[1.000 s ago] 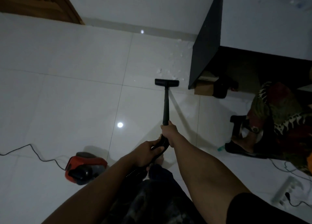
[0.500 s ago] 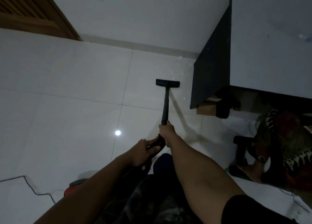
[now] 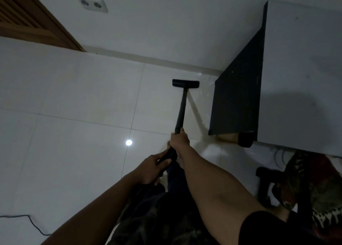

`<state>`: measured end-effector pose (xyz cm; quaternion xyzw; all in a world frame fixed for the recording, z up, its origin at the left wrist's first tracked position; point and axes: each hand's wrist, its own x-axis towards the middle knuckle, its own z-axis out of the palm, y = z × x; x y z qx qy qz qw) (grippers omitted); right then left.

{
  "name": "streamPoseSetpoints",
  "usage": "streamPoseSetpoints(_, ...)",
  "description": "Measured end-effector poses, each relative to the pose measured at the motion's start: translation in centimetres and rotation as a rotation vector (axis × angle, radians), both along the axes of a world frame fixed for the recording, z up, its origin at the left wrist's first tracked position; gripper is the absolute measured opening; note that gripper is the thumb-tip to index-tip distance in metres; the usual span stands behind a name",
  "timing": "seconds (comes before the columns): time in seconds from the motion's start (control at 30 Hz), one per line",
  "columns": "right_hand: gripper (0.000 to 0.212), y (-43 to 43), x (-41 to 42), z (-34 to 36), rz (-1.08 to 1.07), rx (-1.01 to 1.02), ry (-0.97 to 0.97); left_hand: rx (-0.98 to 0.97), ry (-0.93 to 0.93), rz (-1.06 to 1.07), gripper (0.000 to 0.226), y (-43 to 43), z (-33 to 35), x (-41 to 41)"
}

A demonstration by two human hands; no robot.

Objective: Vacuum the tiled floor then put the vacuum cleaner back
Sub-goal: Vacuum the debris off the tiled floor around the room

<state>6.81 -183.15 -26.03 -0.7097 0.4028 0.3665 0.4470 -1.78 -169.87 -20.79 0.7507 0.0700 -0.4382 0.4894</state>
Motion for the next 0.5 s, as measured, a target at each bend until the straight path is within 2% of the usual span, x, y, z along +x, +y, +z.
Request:
streamPoseSetpoints(0.1,0.064,-0.4,3.9,-0.3,0.04,0.006,-0.007,-0.005,-0.031,0.036,0.051,-0.8,-0.3,3.3)
streamPoseSetpoints(0.23,0.063,-0.8,7.7,-0.2,-0.014,0.002,-0.026,0.025,-0.071,0.06,0.049,-1.6,-0.3,6.7)
streamPoseSetpoints(0.5,0.063,-1.3,9.4,0.3,-0.071,0.011,0.005,0.034,-0.033,0.049,0.051,-1.5,0.7,9.2)
